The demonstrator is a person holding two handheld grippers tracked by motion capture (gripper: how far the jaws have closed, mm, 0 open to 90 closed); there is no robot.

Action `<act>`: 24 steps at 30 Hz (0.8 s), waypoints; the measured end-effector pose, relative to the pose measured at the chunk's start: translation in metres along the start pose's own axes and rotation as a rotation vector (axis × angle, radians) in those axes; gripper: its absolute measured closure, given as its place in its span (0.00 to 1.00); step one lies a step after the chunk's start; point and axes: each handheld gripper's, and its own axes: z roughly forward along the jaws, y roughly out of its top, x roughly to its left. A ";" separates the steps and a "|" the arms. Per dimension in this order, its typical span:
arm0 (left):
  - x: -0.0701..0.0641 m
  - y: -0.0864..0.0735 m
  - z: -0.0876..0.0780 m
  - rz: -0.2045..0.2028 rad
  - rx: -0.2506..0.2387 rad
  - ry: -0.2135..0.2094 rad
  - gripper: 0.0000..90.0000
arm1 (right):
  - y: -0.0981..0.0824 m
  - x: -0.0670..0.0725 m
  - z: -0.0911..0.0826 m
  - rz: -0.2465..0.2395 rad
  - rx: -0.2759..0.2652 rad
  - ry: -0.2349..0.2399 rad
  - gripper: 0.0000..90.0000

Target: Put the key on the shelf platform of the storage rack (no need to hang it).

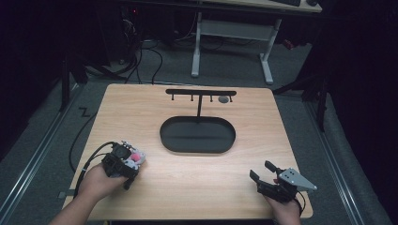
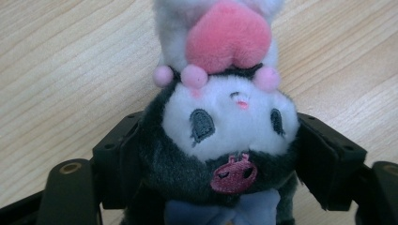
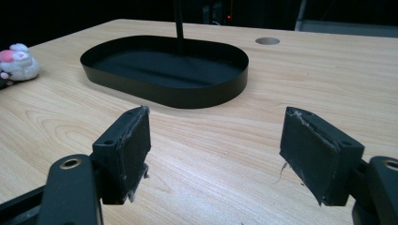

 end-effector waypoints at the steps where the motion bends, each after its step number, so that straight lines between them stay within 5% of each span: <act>1: 0.001 -0.001 0.000 -0.008 -0.006 -0.006 0.29 | 0.000 0.000 -0.001 -0.002 -0.002 -0.003 0.28; 10: 0.002 0.001 -0.009 -0.033 -0.053 -0.020 0.31 | 0.000 -0.002 0.002 0.008 0.002 0.000 0.28; 18: -0.008 0.008 -0.022 0.008 -0.087 -0.018 0.31 | 0.001 -0.001 0.004 0.004 0.003 0.009 0.28; 24: -0.015 0.013 -0.027 0.002 -0.109 -0.040 0.31 | 0.001 -0.001 0.003 0.008 -0.001 0.008 0.28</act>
